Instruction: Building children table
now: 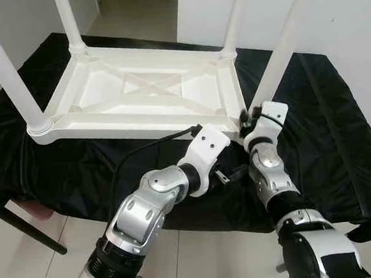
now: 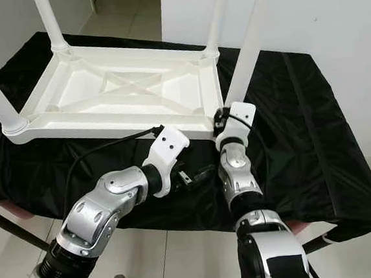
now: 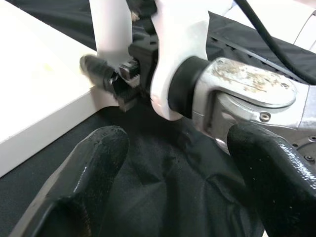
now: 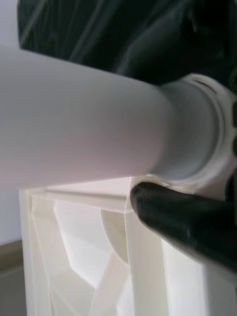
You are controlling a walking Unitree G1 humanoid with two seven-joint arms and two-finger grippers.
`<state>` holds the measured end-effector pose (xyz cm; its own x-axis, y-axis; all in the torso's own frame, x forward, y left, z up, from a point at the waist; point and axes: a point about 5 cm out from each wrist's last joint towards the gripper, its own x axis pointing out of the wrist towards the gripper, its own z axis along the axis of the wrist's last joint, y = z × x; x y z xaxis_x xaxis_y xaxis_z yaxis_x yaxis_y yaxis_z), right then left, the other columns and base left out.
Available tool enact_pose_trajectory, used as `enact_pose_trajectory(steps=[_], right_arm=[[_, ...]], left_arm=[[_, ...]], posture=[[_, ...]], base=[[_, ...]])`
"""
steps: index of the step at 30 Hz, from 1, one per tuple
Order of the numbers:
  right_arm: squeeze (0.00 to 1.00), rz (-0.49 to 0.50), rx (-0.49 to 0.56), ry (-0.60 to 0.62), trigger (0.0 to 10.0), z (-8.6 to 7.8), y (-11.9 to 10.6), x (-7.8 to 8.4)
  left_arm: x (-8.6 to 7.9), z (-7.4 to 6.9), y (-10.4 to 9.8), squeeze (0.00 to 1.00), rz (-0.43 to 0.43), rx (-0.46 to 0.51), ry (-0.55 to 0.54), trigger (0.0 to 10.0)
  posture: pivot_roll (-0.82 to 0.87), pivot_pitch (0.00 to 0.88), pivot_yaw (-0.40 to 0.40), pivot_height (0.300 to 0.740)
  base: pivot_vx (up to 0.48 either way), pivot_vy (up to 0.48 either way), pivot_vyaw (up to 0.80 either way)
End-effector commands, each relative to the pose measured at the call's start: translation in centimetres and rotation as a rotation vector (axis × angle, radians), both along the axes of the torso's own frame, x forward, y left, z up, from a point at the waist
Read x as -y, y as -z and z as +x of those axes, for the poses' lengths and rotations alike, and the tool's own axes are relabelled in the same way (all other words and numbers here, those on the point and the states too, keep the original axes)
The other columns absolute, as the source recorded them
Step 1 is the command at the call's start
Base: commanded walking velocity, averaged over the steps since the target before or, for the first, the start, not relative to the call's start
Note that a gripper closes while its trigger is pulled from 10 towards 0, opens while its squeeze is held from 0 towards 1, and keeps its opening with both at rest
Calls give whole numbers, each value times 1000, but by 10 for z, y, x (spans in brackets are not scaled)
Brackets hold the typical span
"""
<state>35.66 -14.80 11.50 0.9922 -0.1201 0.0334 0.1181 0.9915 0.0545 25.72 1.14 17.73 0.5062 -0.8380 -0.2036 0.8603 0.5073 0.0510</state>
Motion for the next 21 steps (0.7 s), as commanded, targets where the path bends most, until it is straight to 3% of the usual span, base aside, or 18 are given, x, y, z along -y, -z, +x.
enact_pose_trajectory(steps=[1, 11, 12, 14, 15, 18, 19, 21], right_arm=[[1000, 19, -8, -78, 10000, -3, 4, -3], [1000, -5, 46, -163, 10000, -5, -3, 13], [0, -18, 53, -187, 10000, -6, -5, 21], [0, -18, 53, -187, 10000, -6, -5, 21], [0, -37, 57, -206, 10000, -5, -8, 31], [0, -51, 59, -223, 10000, -4, -11, 41], [0, -88, 58, -265, 10000, -2, -17, 59], [0, -99, 57, -279, 10000, -2, -19, 63]], left_arm=[[3, -2, 0, 0, 1, 9, 0, 10000], [4, -1, -3, 0, -5, 15, -1, 10000], [5, 0, -4, 0, -6, 18, -1, 10000], [5, 0, -4, 0, -6, 18, -1, 10000], [4, 1, -4, 0, -6, 20, -2, 10000], [3, 3, -5, 0, -5, 23, -4, 10000], [3, 5, -6, 0, -6, 28, -6, 10000], [3, 5, -6, 0, -6, 28, -5, 10000]], posture=[[71, 7, -77, 740], [60, 22, -77, 740], [58, 28, -78, 740], [58, 28, -78, 740], [54, 31, -76, 740], [51, 35, -73, 740], [47, 37, -68, 740], [47, 37, -68, 740]], base=[[0, 0, 0], [0, 0, 0], [0, 0, 0], [0, 0, 0], [0, 0, 0], [0, 0, 0], [0, 0, 0], [0, 0, 0]])
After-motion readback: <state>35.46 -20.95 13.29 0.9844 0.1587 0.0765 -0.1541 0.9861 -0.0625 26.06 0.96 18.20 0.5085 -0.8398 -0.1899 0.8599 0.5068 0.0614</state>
